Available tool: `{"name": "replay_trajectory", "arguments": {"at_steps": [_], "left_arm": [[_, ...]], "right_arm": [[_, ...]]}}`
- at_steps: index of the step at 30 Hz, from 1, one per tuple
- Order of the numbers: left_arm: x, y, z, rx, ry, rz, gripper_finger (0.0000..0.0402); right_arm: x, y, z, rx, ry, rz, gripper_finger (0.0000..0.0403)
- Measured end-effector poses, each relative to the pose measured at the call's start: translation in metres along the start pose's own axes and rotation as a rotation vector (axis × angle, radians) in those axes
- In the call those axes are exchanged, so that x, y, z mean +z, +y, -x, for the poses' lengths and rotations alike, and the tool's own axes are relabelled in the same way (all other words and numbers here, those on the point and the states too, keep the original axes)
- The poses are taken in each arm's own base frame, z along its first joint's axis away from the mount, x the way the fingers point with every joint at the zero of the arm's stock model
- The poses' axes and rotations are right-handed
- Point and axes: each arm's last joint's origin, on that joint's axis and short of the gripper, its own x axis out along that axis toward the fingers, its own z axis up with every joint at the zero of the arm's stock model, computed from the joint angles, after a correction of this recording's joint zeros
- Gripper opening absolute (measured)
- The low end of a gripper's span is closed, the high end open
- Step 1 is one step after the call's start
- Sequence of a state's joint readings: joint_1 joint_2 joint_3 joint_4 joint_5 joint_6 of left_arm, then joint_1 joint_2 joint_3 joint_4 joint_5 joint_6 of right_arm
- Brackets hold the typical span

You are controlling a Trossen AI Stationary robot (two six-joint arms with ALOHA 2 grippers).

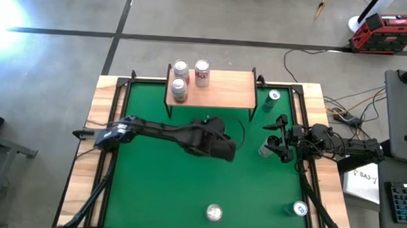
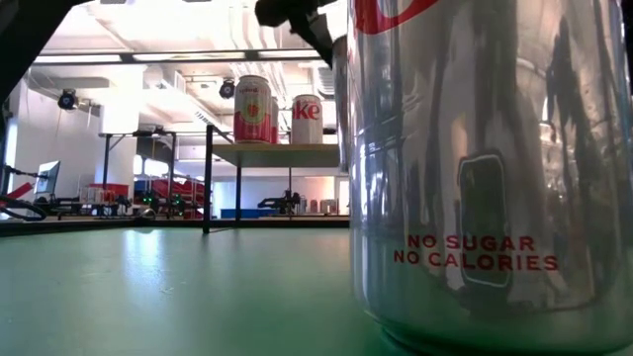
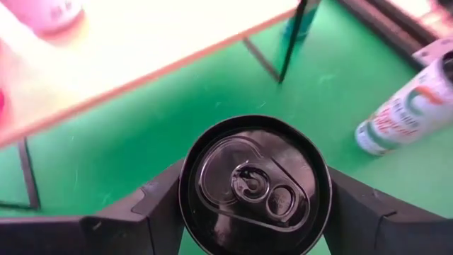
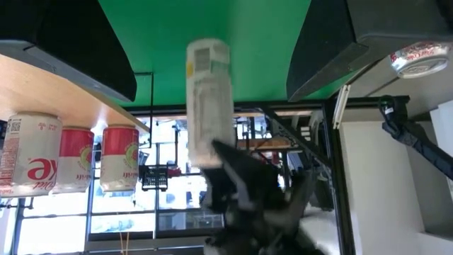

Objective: Place canned beverage on shelf
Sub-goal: Put the left white-yellow soda can on the shelf

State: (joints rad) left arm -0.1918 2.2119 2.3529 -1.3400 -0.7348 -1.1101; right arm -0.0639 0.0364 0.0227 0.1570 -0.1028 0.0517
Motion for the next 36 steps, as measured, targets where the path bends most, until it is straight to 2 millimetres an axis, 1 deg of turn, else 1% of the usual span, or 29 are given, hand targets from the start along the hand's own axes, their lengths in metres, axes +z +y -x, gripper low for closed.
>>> {"name": "replay_trajectory", "arguments": {"at_steps": [3, 7, 11, 14, 18, 24, 30, 36], "left_arm": [[0.018, 0.01, 0.01, -0.042, -0.008, -0.017, 0.0236], [0.036, 0.022, 0.02, -0.063, -0.036, -0.05, 0.0236], [0.052, 0.032, 0.021, -0.066, -0.058, -0.087, 0.0248], [0.063, 0.039, 0.014, -0.077, -0.051, -0.125, 0.0252], [0.079, 0.046, 0.004, -0.095, -0.059, -0.169, 0.0246], [0.101, 0.057, -0.009, -0.097, -0.106, -0.248, 0.0245], [0.118, 0.071, -0.025, -0.108, -0.087, -0.308, 0.0245], [0.133, 0.087, -0.04, -0.112, -0.07, -0.313, 0.0246]], "right_arm": [[0.0, 0.0, 0.0, 0.0, 0.001, 0.0, 0.0357], [0.0, 0.0, 0.0, 0.0, 0.003, 0.0, 0.0357], [0.0, 0.0, 0.0, 0.0, 0.003, 0.0, 0.0357], [0.0, 0.0, 0.0, 0.0, 0.003, 0.0, 0.0357], [0.0, 0.0, 0.0, 0.0, 0.003, 0.0, 0.0357], [0.0, 0.0, 0.0, 0.0, 0.003, 0.0, 0.0357], [0.0, 0.0, 0.0, 0.0, 0.003, 0.0, 0.0357], [0.0, 0.0, 0.0, 0.0, 0.003, 0.0, 0.0357]]}}
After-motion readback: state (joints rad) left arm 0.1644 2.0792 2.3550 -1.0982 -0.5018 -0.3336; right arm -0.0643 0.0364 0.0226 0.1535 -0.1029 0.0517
